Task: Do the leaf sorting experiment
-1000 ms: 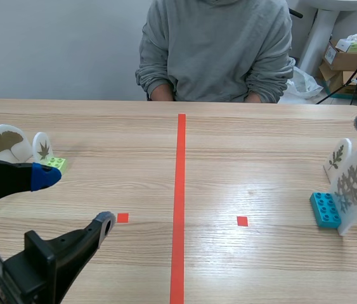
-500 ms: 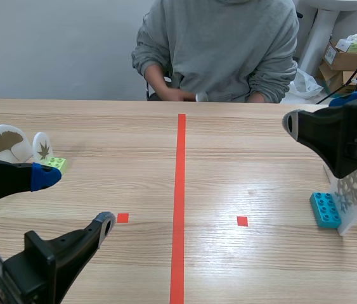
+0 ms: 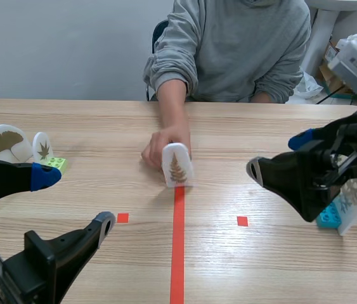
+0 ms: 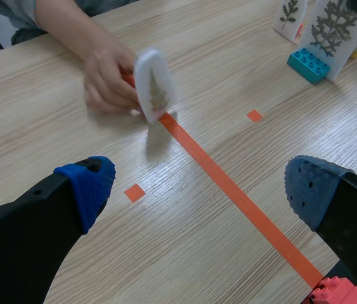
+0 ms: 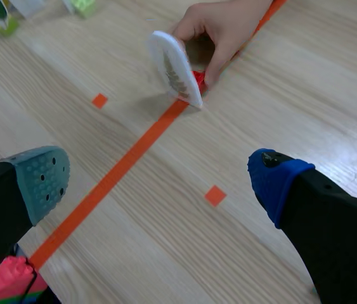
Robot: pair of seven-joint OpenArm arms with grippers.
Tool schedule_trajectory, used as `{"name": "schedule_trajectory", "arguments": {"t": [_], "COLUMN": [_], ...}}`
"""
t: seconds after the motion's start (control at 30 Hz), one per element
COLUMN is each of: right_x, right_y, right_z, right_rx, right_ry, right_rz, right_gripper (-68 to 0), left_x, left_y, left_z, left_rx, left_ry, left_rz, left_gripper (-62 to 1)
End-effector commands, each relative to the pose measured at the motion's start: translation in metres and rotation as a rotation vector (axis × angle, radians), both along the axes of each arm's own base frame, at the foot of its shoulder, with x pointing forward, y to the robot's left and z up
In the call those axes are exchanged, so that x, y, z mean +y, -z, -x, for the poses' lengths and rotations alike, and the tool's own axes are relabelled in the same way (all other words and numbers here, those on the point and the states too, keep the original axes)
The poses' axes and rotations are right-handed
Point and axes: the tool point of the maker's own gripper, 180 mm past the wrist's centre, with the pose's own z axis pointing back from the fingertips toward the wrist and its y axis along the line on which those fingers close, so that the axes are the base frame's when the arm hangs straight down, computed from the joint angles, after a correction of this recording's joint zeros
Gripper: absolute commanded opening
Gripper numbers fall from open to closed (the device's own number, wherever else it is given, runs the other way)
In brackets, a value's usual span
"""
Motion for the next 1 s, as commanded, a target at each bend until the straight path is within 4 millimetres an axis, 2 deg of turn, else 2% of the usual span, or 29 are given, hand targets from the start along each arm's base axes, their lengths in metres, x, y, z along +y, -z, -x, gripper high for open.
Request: {"name": "schedule_trajectory", "arguments": {"t": [0.0,0.17,0.33,0.97], "right_x": [-0.007,-0.017,-0.022,-0.023], "right_y": [0.000,0.020,0.034,0.036], "right_z": [0.001,0.021,0.038,0.039], "right_rx": [-0.006,0.071,0.132,0.136], "right_ry": [-0.009,-0.032,-0.048,-0.047], "right_rz": [0.025,0.089,0.117,0.126], "right_gripper": [-9.8,-10.3,-18.2,-19.1], "left_x": [-0.004,-0.006,-0.006,-0.006], "left_y": [-0.013,-0.021,-0.023,-0.023], "left_z": [-0.003,-0.005,-0.005,-0.005], "left_rx": [-0.036,-0.075,-0.069,-0.065], "left_ry": [0.001,0.000,-0.005,-0.007], "left_rz": [0.032,0.063,0.087,0.093], "left_gripper": [-3.7,-3.7,-3.7,-3.7]}}
